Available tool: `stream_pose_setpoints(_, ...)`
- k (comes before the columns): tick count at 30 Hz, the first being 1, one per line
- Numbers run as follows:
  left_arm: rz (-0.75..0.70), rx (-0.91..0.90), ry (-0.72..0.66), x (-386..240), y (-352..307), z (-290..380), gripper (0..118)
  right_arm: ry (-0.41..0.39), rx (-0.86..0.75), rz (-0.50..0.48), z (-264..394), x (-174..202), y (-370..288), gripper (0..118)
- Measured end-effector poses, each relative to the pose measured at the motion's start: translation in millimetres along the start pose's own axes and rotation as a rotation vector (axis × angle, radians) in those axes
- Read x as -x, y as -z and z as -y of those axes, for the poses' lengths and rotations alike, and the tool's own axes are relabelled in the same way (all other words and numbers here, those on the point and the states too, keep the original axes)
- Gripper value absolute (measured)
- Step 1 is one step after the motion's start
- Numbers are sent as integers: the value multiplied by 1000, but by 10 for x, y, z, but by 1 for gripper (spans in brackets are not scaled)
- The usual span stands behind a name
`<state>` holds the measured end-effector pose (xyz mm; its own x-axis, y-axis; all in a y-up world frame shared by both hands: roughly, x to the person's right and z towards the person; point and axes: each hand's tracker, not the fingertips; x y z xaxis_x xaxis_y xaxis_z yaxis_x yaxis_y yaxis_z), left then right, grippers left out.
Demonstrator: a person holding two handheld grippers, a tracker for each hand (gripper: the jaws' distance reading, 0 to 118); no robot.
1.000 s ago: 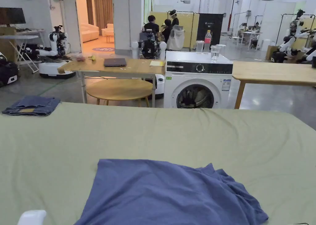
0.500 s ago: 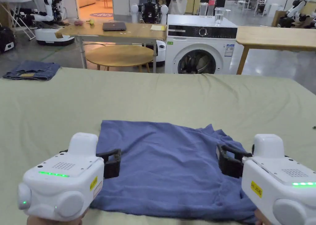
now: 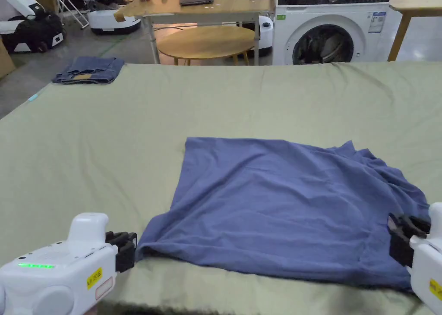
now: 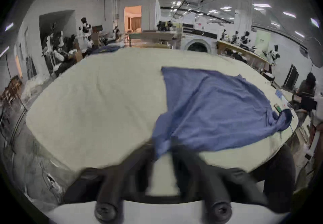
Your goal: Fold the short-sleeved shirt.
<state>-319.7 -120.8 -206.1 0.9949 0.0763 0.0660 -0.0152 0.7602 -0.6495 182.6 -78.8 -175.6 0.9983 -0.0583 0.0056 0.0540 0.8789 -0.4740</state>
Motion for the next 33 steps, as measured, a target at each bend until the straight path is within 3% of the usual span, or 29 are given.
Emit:
stream_pose_setpoints(1, 5, 18, 6, 70, 29, 54, 90, 0, 12, 4, 28, -25, 22, 0)
stream_pose_setpoints(2, 8, 55, 20, -16, 5, 79, 115, -2, 26, 12, 53, -51, 48, 0)
stream_pose_setpoints(7, -9, 87, 67, -62, 249, 109, 116, 12, 76, 51, 136, -196, 121, 0)
stream_pose_setpoints(8, -9, 82, 74, -75, 298, 99, 112, 16, 83, 59, 143, -217, 125, 0)
stream_pose_setpoints(9, -4, 83, 79, -84, 359, 71, 99, 15, 90, 69, 143, -247, 130, 0)
stream_pose_setpoints(10, 3, 87, 84, -93, 417, 41, 78, 12, 94, 80, 142, -276, 133, 0)
stream_pose_setpoints(11, 8, 97, 92, -113, 481, 18, 45, 10, 96, 92, 135, -298, 120, 0)
stream_pose_setpoints(12, 3, 101, 100, -136, 538, 4, 3, 11, 99, 100, 125, -318, 100, 0)
stream_pose_setpoints(17, 54, 163, 89, -105, 745, -6, 1, 40, 118, 151, 115, -562, 24, 0)
stream_pose_setpoints(23, 47, 110, 54, -231, 378, -95, 1, 30, 135, 190, 181, -838, -134, 0)
stream_pose_setpoints(24, 48, 99, 52, -260, 332, -116, 1, 31, 133, 189, 216, -892, -158, 24)
stream_pose_setpoints(26, 59, 87, 49, -296, 253, -161, 1, 23, 143, 183, 287, -936, -155, 99)
stream_pose_setpoints(27, 63, 83, 51, -327, 230, -179, 1, 12, 172, 168, 351, -975, -120, 118)
stream_pose_setpoints(32, 59, 84, 76, -422, 222, -195, 1, -17, 182, 112, 571, -1070, 29, 118)
stream_pose_setpoints(33, 59, 88, 77, -439, 228, -196, 1, -19, 192, 101, 590, -1082, 85, 114)
